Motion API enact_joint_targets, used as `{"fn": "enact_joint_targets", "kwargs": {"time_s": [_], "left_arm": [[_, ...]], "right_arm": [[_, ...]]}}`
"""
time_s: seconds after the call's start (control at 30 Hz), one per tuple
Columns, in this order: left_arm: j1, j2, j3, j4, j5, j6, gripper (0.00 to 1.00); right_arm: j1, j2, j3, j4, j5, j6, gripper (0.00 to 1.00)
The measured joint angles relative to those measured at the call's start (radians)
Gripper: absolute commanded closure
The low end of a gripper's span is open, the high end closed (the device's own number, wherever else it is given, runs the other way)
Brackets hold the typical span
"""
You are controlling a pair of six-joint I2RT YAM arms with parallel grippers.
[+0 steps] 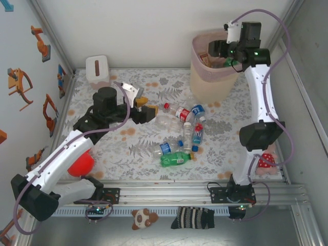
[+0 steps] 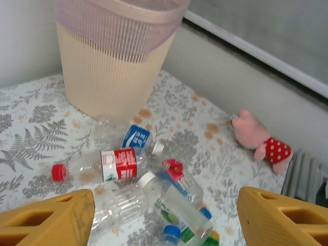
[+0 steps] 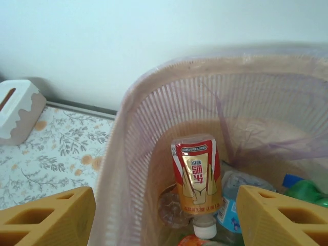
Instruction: Put the plastic bottles in the bin
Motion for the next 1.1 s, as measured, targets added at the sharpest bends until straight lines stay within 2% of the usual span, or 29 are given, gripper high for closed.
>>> {"fn": "enact_joint_targets", "kwargs": {"time_s": [0.3, 0.5, 0.8, 1.1], "left_arm": [[-0.124, 0.065, 0.008, -0.186, -0.05, 0.256, 0.3], [-0.177, 0.176, 0.018, -0.283, -0.122, 0.353, 0.31], [-0.246, 0.39, 0.038, -0.412, -0.198, 0.382, 0.28], [-0.252, 0.542, 0.057, -0.458, -0.224, 0.356, 0.27]], "right_arm": [[0.0, -0.223, -0.257, 0.039, 0.021, 0.024, 0.3], [0.0, -0.376, -0.431, 0.074, 0.041, 0.043, 0.3], [0.0, -0.531, -0.571, 0.089, 0.066, 0.054, 0.3], [0.0, -0.558, -0.609, 0.089, 0.066, 0.054, 0.3]]}}
